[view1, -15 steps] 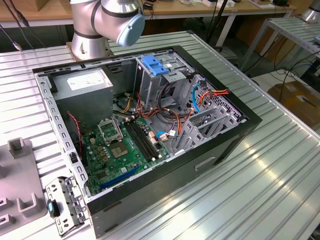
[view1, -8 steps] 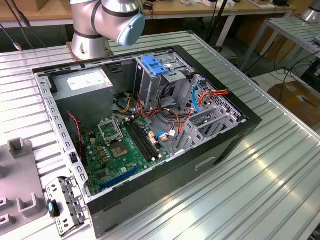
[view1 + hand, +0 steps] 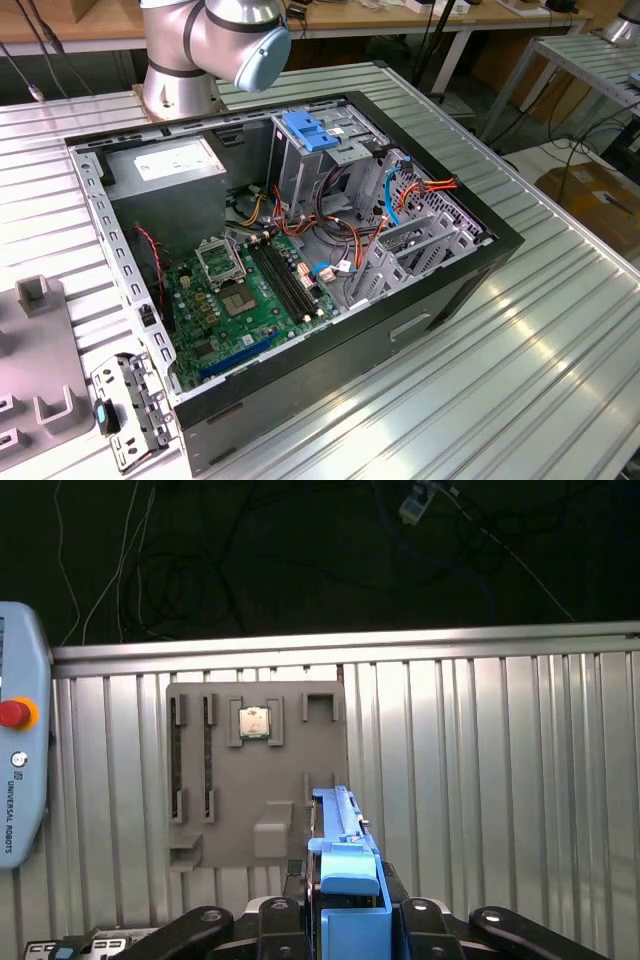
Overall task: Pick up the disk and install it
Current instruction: 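Pick up the disk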
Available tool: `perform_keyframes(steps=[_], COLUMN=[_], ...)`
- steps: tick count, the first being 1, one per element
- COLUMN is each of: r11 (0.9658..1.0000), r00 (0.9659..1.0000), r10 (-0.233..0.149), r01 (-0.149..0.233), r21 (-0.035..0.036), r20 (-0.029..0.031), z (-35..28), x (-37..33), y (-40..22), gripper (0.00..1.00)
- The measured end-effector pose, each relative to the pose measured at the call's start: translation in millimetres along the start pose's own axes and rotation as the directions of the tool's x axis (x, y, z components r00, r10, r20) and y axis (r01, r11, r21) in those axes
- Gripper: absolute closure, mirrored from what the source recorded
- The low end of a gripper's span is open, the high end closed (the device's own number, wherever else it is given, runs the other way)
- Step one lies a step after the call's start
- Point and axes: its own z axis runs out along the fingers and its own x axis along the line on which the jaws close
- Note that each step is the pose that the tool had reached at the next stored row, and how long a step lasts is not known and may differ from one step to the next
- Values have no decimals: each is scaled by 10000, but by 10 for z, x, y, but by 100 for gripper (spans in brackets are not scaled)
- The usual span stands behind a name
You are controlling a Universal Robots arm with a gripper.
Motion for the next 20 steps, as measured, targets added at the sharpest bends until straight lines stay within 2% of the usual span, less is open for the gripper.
perform_keyframes(steps=[7,16,20], r11=[10000,10000,10000], r00=[10000,10000,10000], r10=[0,0,0], r01=[0,0,0], r21=[-2,-2,-2], r20=[0,-1,0], z=[-2,-4,-5], x=[-8,-14,-18], y=[-131,-243,-320], gripper=[63,63,63])
